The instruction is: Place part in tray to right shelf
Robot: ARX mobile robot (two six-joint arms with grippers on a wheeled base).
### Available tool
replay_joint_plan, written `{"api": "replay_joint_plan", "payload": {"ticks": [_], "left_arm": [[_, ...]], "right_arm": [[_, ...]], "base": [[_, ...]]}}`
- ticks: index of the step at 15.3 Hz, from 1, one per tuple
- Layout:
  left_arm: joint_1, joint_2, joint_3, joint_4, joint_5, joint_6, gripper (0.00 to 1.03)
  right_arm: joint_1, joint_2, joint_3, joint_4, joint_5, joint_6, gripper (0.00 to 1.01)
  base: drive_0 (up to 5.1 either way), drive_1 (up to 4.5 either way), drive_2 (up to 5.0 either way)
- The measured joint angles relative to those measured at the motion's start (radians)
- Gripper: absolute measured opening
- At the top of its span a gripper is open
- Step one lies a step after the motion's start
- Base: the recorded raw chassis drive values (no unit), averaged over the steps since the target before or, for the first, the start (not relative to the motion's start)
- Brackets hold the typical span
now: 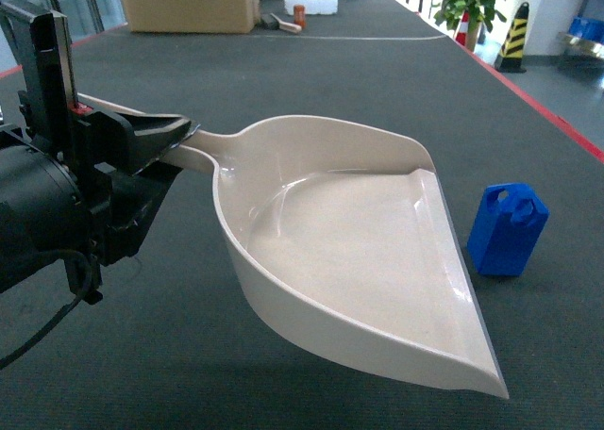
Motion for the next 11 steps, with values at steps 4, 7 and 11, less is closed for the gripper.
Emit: {"api": "replay_joint_plan", "payload": {"ticks": [4, 7, 11], "left_arm": [[0.000, 0.000, 0.000, 0.000, 0.000, 0.000, 0.17], [0.000, 0.000, 0.000, 0.000, 0.000, 0.000, 0.17], [0.000, 0.000, 0.000, 0.000, 0.000, 0.000, 0.17]], "right_arm": [[0.043, 0.445, 0.256, 0.055, 0.082, 0.048, 0.98], [0.090, 0.609, 0.395, 0.045, 0.113, 0.086, 0.98], [0.134, 0.752, 0.533, 0.010, 0.143, 0.138, 0.98]], "base": [[0.0, 0.00, 0.0], [0.0, 0.00, 0.0], [0.0, 0.00, 0.0]]}}
